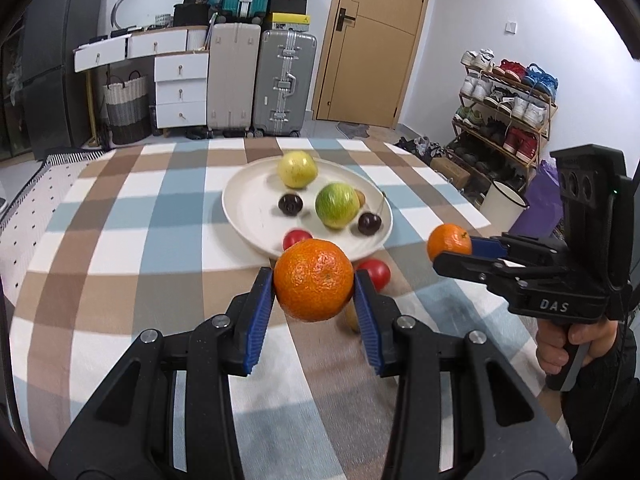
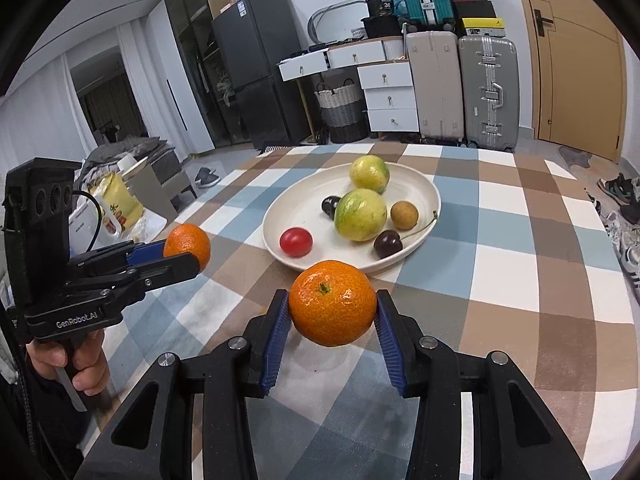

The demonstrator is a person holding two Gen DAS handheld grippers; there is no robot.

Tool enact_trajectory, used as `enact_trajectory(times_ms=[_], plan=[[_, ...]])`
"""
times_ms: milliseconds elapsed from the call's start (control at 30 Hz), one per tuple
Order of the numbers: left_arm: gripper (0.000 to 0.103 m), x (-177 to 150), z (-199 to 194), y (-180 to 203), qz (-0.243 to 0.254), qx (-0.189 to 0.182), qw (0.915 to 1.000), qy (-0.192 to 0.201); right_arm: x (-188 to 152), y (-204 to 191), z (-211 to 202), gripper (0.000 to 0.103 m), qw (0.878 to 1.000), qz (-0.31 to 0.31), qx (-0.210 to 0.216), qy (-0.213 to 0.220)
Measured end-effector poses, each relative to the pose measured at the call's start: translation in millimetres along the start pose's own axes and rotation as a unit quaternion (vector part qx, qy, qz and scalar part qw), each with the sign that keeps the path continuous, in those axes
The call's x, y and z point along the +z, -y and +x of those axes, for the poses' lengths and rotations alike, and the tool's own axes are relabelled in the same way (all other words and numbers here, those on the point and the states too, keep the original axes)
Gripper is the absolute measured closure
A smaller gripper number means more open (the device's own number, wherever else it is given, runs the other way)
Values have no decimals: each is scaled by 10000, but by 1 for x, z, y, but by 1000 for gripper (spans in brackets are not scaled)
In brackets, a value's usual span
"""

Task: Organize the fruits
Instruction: 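Lift both oranges and carry them over the white plate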

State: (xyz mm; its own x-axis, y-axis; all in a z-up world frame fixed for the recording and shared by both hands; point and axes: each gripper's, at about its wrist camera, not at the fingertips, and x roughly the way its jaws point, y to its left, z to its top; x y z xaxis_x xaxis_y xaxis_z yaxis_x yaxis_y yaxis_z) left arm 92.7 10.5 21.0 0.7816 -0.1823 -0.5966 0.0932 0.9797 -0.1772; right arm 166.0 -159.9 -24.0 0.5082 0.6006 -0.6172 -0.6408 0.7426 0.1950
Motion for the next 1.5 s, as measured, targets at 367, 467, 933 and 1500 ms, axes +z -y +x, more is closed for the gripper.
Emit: enact_trajectory(times_ms=[367,467,933,1500], plan=[[66,41,1,-3,165,180,9993,265,32,2,-10,60,9995,14,-190,254],[66,49,8,-7,168,250,9992,279,38,3,-8,60,9994,32,-183,292],[66,58,67,-15,157,322,9993,143,48,8,13,60,9989,265,-181,352],[66,50,106,-24,88,360,9993,13,47,3,54,60,9991,218,-340,145]])
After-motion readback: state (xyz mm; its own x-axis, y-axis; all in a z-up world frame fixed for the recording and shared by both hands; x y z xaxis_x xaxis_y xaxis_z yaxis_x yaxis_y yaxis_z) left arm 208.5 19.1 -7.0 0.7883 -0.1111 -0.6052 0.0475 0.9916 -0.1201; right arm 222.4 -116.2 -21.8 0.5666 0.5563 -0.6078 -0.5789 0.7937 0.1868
